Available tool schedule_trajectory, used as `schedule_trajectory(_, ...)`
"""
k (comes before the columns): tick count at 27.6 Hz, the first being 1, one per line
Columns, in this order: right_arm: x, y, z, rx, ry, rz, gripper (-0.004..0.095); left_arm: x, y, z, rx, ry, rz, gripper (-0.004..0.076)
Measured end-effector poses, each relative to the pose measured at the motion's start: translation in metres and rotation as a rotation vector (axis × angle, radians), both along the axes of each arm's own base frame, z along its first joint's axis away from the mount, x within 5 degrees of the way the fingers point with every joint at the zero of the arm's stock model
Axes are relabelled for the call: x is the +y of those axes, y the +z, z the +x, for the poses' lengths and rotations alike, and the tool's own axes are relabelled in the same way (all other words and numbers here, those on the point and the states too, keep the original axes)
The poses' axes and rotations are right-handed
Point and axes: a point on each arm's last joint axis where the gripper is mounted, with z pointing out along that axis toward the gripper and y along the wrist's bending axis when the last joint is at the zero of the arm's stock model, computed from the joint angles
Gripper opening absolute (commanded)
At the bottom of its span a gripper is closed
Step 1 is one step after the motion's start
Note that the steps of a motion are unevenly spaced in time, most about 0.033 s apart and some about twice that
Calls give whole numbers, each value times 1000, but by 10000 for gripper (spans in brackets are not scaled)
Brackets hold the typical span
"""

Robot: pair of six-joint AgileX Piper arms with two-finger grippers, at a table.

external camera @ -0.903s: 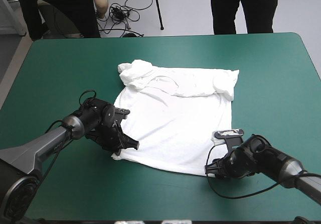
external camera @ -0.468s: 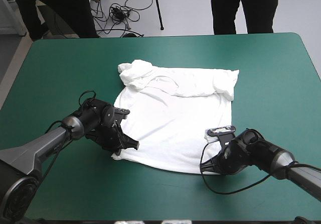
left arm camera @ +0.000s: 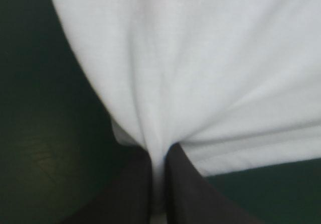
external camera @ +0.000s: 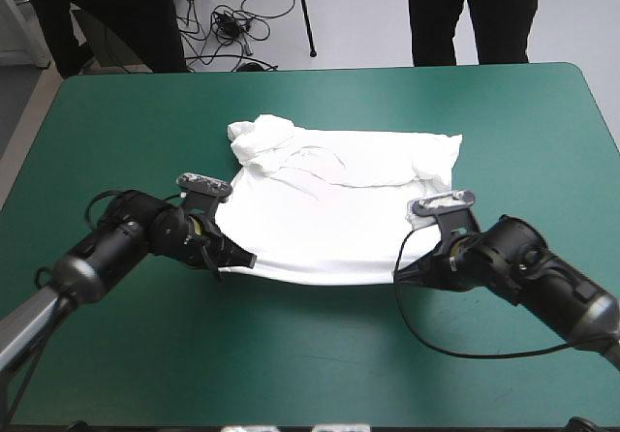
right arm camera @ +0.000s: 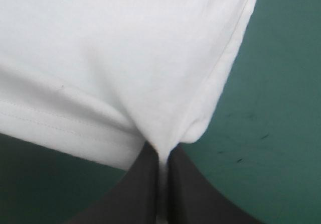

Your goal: Fold the cloth

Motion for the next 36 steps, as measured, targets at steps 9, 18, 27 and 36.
schedule_trajectory(9, -25, 121, -24, -246, 2, 99, -17, 27, 120, -53, -329, -43, -134, -9)
schedule_trajectory(18, -52, 222, -58, -542, 52, 236, -16, 40, 222, -95, -621, -162, -260, -9)
schedule_trajectory(27, -83, 294, -102, -871, 103, 393, -16, 65, 306, -154, -978, -232, -391, -9)
schedule_trajectory(36, -102, 338, -142, -1175, 194, 557, -15, 79, 357, -205, -1329, -325, -586, -9)
